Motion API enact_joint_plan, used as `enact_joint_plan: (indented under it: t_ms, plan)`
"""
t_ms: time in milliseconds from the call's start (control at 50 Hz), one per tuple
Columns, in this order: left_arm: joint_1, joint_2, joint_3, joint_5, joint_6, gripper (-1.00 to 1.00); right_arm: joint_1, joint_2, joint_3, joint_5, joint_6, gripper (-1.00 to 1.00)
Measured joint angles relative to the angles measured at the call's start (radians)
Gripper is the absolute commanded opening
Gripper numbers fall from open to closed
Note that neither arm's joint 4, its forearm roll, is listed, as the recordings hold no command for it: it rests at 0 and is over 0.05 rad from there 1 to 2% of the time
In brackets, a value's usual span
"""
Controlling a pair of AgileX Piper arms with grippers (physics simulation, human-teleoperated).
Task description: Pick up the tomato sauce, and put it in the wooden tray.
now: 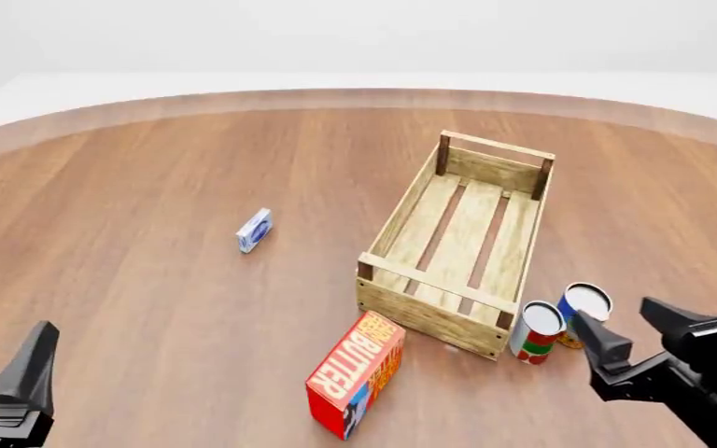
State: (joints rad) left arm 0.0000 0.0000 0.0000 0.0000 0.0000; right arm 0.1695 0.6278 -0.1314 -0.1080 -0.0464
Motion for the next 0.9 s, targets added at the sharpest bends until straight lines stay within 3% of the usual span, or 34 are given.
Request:
enact_joint_plan:
  t_ms: [900]
  plan:
    - [0.000,0.000,0.000,0.000,0.000,1.00,0.012,0.204,0.033,-0.163,0.004,1.00]
